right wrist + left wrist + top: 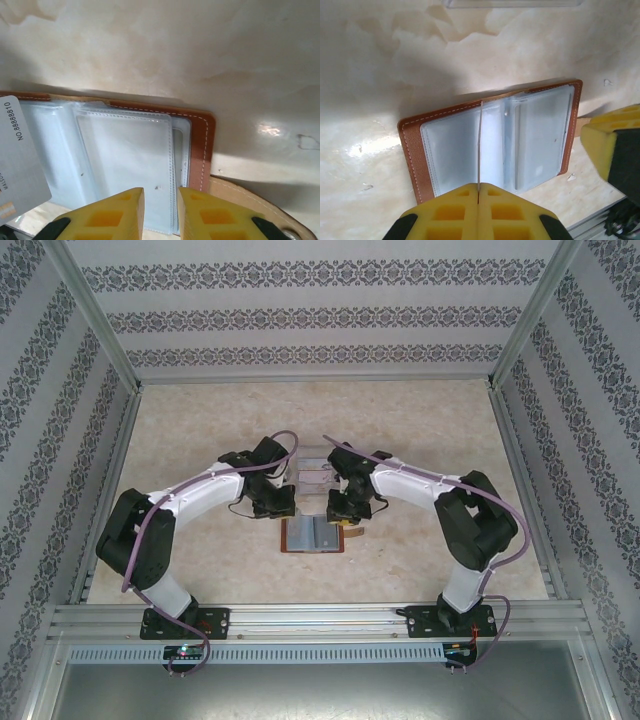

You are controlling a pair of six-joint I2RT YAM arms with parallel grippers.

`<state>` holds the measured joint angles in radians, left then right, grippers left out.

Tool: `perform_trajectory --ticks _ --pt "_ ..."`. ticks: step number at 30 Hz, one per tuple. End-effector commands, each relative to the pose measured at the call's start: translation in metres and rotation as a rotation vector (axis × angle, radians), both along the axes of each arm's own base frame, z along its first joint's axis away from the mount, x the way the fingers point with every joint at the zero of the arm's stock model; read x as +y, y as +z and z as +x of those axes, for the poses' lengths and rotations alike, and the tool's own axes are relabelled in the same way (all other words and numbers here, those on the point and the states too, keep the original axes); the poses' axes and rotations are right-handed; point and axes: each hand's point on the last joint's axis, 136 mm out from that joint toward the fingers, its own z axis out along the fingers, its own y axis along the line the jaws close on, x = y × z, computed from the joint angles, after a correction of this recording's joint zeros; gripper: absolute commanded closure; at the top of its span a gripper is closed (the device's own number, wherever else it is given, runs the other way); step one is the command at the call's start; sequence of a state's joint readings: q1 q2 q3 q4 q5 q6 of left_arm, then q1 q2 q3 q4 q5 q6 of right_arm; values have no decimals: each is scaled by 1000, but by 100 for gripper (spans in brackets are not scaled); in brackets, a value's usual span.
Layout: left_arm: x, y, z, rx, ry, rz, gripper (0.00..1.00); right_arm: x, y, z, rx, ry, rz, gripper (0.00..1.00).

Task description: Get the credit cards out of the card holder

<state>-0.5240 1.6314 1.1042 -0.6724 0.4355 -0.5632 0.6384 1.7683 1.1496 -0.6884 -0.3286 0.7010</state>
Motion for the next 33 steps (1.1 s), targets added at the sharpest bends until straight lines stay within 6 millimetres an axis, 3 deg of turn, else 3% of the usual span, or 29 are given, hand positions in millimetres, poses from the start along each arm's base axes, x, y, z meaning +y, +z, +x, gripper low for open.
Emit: perform_trajectory --ticks 1,7,14,19,24,33 --pt "6 12 2 -53 -135 33 97 -10 14 6 -34 -2 -16 74" --pt "6 26 19 -140 -306 89 98 -23 20 12 -53 -18 -22 74" --pt "-14 50 37 -289 -602 46 100 -34 29 18 -73 -34 -16 74" --pt "-18 66 55 -390 -773 88 100 -41 34 19 -86 -46 -14 74" --pt "-17 67 75 -457 -939 164 100 -48 37 20 -96 -70 -6 74" --pt "-23 67 90 -502 -1199 194 100 -57 32 14 -87 -93 -9 73"
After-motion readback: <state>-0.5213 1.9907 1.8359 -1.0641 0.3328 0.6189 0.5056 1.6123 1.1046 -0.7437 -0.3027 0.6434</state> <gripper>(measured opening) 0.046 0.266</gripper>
